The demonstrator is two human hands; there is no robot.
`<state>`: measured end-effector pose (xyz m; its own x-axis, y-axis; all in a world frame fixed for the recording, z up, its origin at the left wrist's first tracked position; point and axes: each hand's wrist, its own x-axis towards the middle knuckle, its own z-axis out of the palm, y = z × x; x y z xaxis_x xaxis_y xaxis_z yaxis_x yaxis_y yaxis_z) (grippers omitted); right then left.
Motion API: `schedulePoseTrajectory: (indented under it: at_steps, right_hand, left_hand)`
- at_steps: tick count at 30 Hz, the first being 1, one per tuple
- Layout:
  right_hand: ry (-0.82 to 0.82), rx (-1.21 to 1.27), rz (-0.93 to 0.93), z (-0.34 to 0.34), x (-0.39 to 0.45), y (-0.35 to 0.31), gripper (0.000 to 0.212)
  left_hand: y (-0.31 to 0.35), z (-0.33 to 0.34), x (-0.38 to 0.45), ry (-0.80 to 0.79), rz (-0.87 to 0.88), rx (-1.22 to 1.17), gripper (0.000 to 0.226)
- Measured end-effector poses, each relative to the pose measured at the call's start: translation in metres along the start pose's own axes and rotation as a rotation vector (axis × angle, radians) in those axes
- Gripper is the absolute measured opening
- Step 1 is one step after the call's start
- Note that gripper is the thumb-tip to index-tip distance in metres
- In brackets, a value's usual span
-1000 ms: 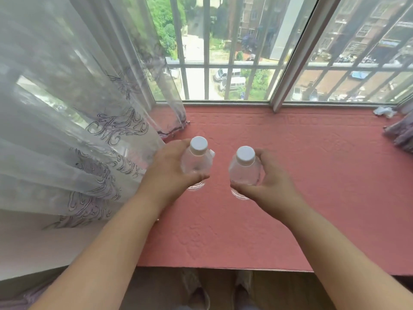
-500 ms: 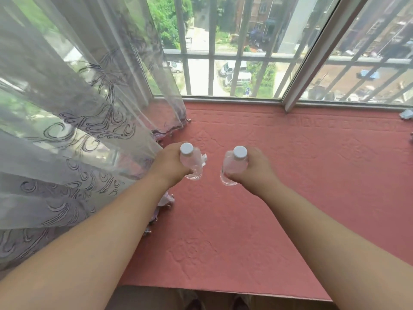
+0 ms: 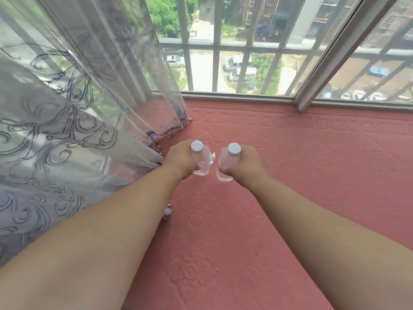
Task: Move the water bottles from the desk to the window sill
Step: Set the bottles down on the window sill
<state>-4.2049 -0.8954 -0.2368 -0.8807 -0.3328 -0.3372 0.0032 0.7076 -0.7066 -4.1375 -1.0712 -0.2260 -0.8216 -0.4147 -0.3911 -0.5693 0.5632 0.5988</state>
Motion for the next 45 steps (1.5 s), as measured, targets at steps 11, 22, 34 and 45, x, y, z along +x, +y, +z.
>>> schedulePoseTrajectory:
  at_steps: [11, 22, 34, 45]
  right_hand:
    - [-0.077, -0.051, -0.016, 0.027, 0.031, 0.024, 0.039]
    - [-0.111, -0.107, 0.064, 0.018, 0.025, 0.019, 0.053]
    - [-0.079, -0.258, 0.000, -0.072, -0.060, -0.035, 0.063]
    - [0.002, -0.450, -0.038, -0.237, -0.215, -0.110, 0.073]
  left_hand:
    - [-0.013, 0.028, 0.022, 0.041, 0.000, -0.046, 0.051]
    - [-0.011, 0.031, 0.024, -0.032, -0.006, 0.035, 0.080]
    - [0.045, -0.027, -0.074, -0.058, -0.006, 0.148, 0.049]
    - [0.174, -0.110, -0.237, 0.065, 0.107, 0.313, 0.061]
